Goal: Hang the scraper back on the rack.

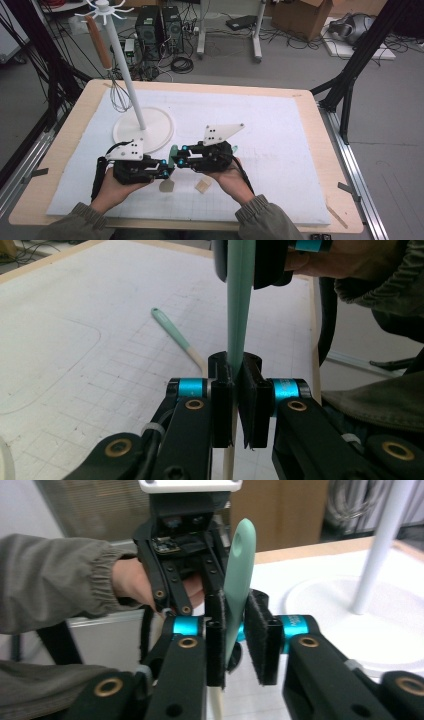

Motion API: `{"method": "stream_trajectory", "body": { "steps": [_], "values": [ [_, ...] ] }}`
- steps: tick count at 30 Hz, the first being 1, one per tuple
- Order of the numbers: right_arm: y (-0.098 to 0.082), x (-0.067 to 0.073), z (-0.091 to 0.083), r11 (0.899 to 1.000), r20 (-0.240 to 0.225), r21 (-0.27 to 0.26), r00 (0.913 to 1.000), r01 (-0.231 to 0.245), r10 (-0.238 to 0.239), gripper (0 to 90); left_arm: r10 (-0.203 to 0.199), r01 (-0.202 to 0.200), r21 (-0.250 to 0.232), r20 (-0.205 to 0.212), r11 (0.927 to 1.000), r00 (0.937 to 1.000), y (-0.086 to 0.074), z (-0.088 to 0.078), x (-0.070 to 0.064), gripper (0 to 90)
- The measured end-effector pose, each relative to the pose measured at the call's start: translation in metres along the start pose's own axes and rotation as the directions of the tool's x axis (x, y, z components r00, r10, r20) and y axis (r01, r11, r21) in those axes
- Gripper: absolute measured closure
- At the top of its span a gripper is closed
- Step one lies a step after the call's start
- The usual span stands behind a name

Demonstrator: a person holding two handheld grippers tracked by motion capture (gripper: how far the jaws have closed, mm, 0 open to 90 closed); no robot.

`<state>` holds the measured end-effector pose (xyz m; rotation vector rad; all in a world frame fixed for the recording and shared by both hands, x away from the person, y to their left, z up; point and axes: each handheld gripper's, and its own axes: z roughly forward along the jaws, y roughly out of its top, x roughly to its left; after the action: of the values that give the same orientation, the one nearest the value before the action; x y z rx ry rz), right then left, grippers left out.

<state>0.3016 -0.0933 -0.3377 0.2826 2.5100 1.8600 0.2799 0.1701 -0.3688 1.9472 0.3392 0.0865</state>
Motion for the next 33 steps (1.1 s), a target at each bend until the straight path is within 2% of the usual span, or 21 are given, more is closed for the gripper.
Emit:
{"method": "stream_trajectory", "body": {
  "steps": [1,9,14,19,26,33],
  "values": [
    [0.0,0.0,-0.002,1.0,0.02,-0.001,0.9998,-0.005,0.005,66.6,-0.003,0.003,-0.003,-0.006,1.0,1.0,0.0,-0.001,0.0,84.3],
    [-0.007,-0.005,-0.016,0.999,0.104,0.005,0.9941,-0.034,0.033,50.6,-0.012,0.011,-0.039,-0.032,0.9992,0.9994,0.001,-0.009,0.004,84.3],
    [-0.012,-0.008,-0.025,0.999,0.152,0.021,0.9874,-0.048,0.045,43.5,-0.018,0.016,-0.054,-0.048,0.9984,0.9987,0.002,-0.014,0.006,84.3],
    [-0.019,-0.012,-0.036,0.998,0.195,0.023,0.9794,-0.058,0.052,39.8,-0.031,0.026,-0.074,-0.071,0.9969,0.997,0.004,-0.019,0.009,84.2],
    [-0.03,-0.014,-0.05,0.997,0.224,0.025,0.9725,-0.072,0.064,36.0,-0.035,0.027,-0.089,-0.089,0.9957,0.9954,0.007,-0.025,0.012,84.3],
    [-0.04,-0.018,-0.063,0.996,0.282,0.024,0.9561,-0.091,0.081,34.7,-0.041,0.032,-0.097,-0.097,0.9947,0.9945,0.008,-0.028,0.015,84.2]
  ]
}}
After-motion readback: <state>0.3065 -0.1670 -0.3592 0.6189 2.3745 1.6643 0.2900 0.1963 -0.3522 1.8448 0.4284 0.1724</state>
